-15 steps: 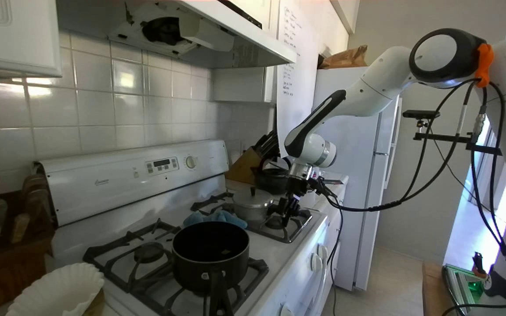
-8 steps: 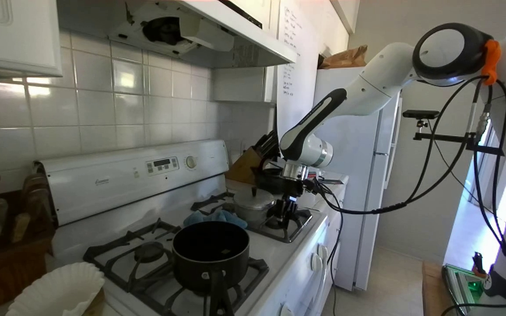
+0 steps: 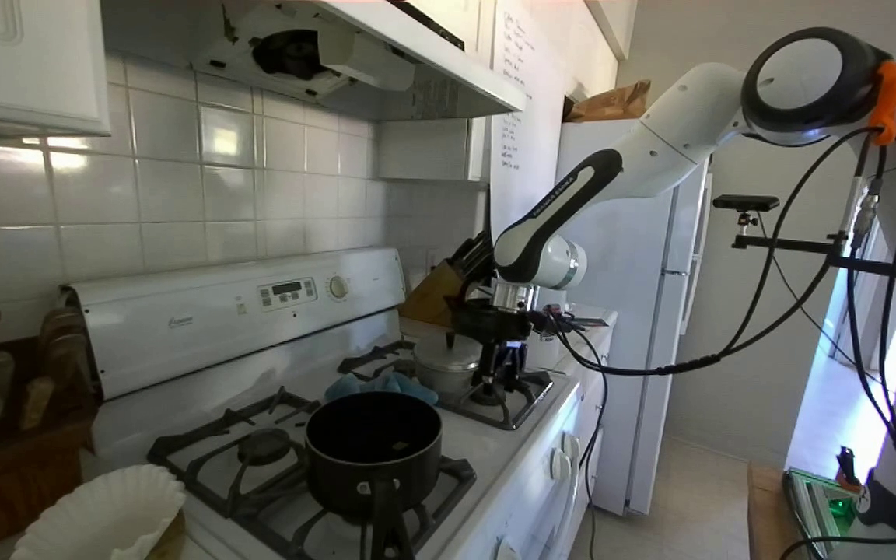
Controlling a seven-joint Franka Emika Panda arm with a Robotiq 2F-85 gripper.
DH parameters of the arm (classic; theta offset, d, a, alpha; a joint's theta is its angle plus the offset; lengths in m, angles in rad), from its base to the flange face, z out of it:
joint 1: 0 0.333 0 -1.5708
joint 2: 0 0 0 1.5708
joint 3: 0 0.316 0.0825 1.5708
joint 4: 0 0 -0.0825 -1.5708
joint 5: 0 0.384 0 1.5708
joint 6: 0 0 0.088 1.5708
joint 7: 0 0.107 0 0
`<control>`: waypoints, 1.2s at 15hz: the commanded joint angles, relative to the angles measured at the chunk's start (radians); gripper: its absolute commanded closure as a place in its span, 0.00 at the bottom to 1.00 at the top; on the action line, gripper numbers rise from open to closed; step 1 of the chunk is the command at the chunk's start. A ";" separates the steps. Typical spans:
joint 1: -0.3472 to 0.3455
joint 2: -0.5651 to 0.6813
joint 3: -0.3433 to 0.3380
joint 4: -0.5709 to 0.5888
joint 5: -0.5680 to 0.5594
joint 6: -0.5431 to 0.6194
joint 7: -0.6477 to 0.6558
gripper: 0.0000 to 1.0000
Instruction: Move the silver pot to the top left stove plate
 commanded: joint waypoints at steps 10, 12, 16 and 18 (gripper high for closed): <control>0.075 -0.057 -0.046 -0.045 -0.227 0.001 0.285 0.64; 0.079 -0.064 -0.049 -0.053 -0.239 0.012 0.297 0.78; 0.092 -0.081 -0.055 -0.064 -0.271 0.032 0.316 0.99; 0.105 -0.090 -0.058 -0.074 -0.303 0.052 0.334 1.00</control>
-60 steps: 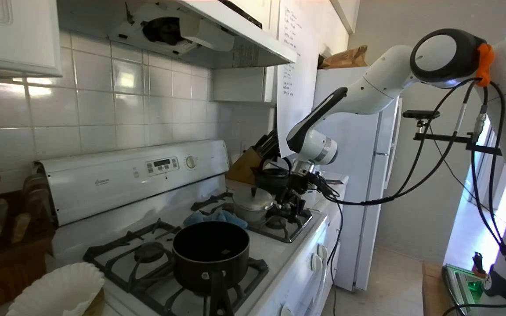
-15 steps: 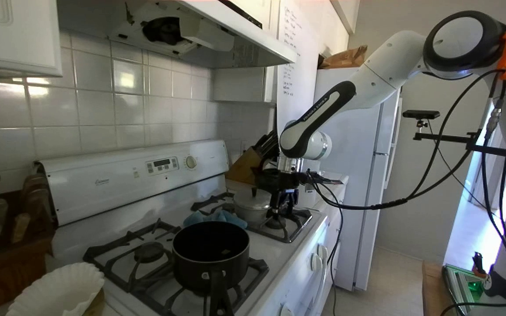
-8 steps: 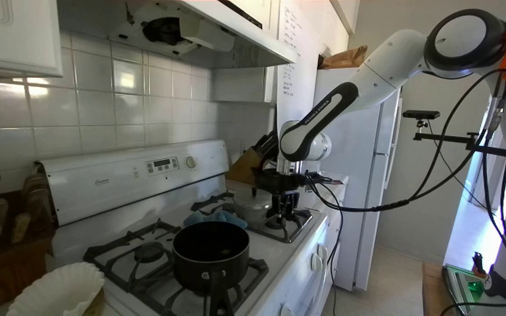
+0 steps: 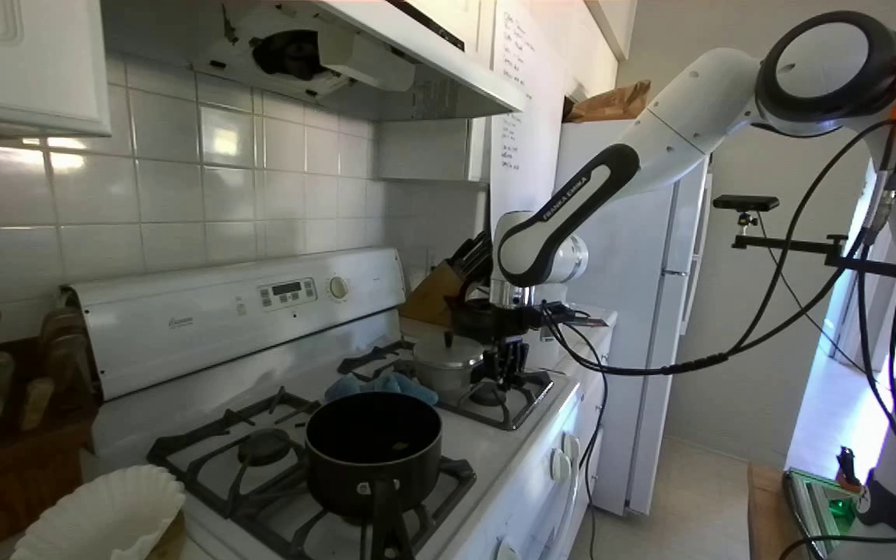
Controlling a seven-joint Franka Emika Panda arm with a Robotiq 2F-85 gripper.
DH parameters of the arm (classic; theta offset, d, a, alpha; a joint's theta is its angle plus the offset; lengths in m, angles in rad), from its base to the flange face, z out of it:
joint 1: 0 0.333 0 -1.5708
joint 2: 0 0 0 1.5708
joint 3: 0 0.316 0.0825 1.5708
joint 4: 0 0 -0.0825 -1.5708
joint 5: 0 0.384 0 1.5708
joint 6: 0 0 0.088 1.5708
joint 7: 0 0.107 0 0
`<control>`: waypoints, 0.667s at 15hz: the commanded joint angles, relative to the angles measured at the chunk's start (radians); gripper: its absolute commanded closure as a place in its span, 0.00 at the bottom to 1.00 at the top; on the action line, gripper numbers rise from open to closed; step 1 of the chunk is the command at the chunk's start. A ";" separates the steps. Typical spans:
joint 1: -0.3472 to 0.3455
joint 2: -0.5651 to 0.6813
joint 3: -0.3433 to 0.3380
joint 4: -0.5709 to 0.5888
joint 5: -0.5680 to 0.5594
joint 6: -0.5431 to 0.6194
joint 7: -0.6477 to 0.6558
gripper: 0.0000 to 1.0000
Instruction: Move the silver pot to the top left stove plate
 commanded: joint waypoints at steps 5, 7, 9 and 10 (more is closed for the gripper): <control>0.053 -0.046 -0.025 -0.067 -0.117 0.115 0.103 0.97; 0.059 -0.047 -0.026 -0.088 -0.125 0.182 0.109 0.97; 0.065 -0.042 -0.028 -0.101 -0.128 0.238 0.117 0.97; 0.069 -0.035 -0.032 -0.103 -0.131 0.252 0.128 0.97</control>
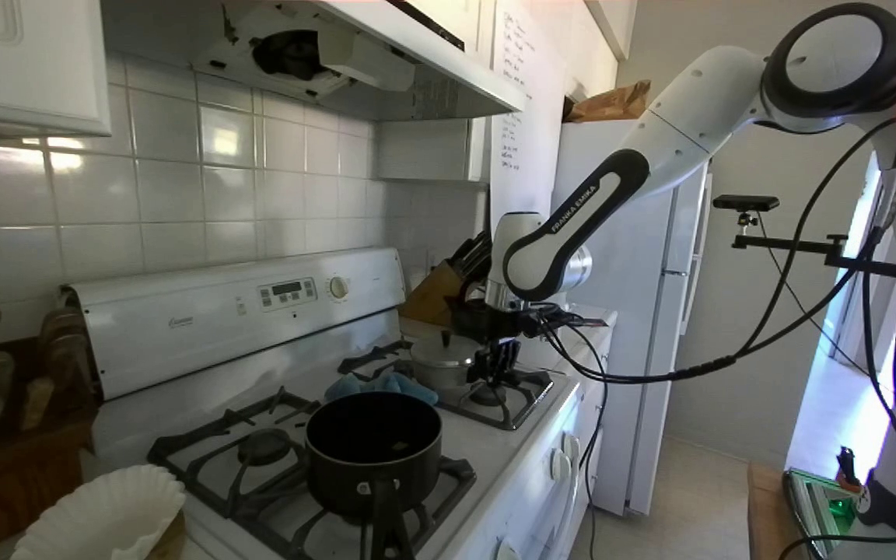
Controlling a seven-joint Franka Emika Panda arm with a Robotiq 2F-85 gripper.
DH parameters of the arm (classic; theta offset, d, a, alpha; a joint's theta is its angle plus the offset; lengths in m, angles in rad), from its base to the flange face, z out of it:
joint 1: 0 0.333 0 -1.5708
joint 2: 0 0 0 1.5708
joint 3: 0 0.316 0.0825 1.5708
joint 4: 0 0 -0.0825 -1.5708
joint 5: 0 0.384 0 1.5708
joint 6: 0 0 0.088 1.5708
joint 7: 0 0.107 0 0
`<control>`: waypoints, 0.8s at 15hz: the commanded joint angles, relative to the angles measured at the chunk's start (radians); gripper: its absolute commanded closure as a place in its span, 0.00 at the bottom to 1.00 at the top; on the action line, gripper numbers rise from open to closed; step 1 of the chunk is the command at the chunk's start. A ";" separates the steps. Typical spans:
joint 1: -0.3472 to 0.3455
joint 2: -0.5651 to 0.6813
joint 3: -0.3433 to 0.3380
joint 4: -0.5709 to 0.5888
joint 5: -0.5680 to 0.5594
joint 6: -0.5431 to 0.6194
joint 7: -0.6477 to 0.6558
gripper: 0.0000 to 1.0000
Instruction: Move the silver pot to the top left stove plate
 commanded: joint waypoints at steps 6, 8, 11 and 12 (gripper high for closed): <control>0.031 -0.010 -0.034 -0.042 -0.039 0.070 0.088 0.57; 0.032 -0.008 -0.037 -0.038 -0.038 0.067 0.098 0.43; 0.027 -0.007 -0.037 -0.032 -0.028 0.074 0.096 0.23; 0.026 -0.005 -0.035 -0.030 -0.025 0.081 0.093 0.16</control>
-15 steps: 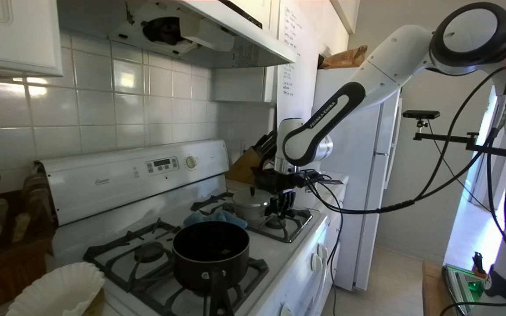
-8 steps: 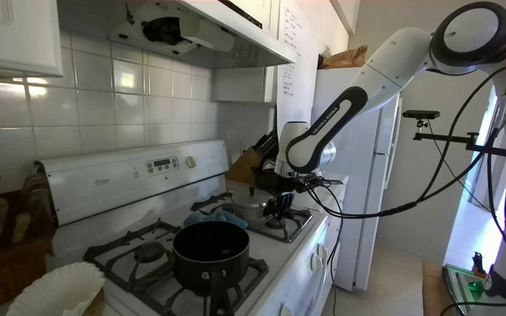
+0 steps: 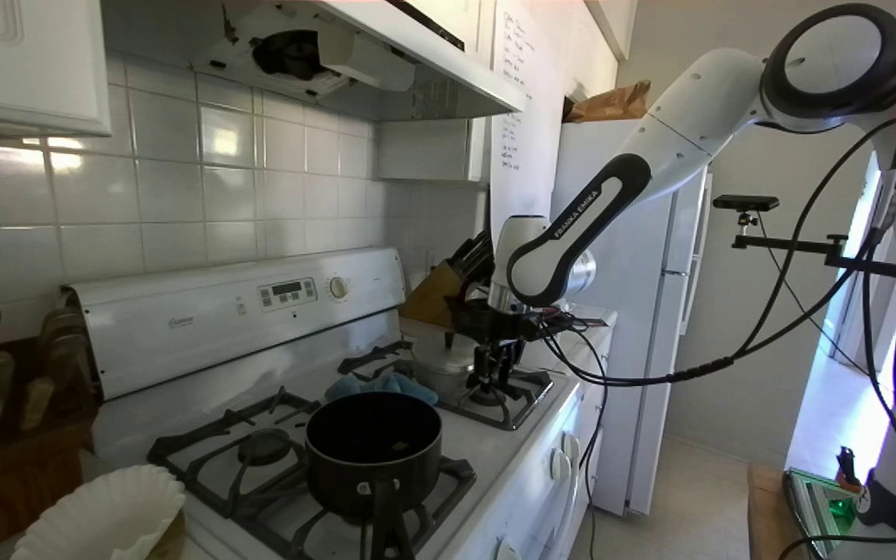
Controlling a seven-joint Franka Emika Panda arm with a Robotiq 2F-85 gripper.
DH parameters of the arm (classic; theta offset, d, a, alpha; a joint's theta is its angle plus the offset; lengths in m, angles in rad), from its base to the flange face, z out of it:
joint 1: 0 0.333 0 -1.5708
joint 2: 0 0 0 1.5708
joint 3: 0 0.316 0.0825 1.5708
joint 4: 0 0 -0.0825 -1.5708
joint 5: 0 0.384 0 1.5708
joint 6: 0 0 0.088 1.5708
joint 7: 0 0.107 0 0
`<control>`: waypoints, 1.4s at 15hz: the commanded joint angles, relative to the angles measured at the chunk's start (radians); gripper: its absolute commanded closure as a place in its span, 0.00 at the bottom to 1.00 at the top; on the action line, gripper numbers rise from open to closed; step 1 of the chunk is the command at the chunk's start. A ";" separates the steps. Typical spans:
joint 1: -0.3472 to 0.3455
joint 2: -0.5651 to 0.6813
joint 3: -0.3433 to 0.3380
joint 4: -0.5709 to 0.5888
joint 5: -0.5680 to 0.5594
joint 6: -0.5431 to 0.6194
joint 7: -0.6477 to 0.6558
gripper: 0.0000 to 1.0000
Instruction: Move the silver pot to the top left stove plate
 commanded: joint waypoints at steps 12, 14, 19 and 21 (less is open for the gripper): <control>-0.015 0.065 0.027 0.030 0.025 0.134 -0.003 0.17; -0.020 0.075 0.030 0.029 0.031 0.167 -0.006 0.30; -0.012 0.078 0.027 0.023 0.020 0.236 0.000 0.68; -0.003 0.077 0.022 0.023 0.011 0.253 0.002 0.82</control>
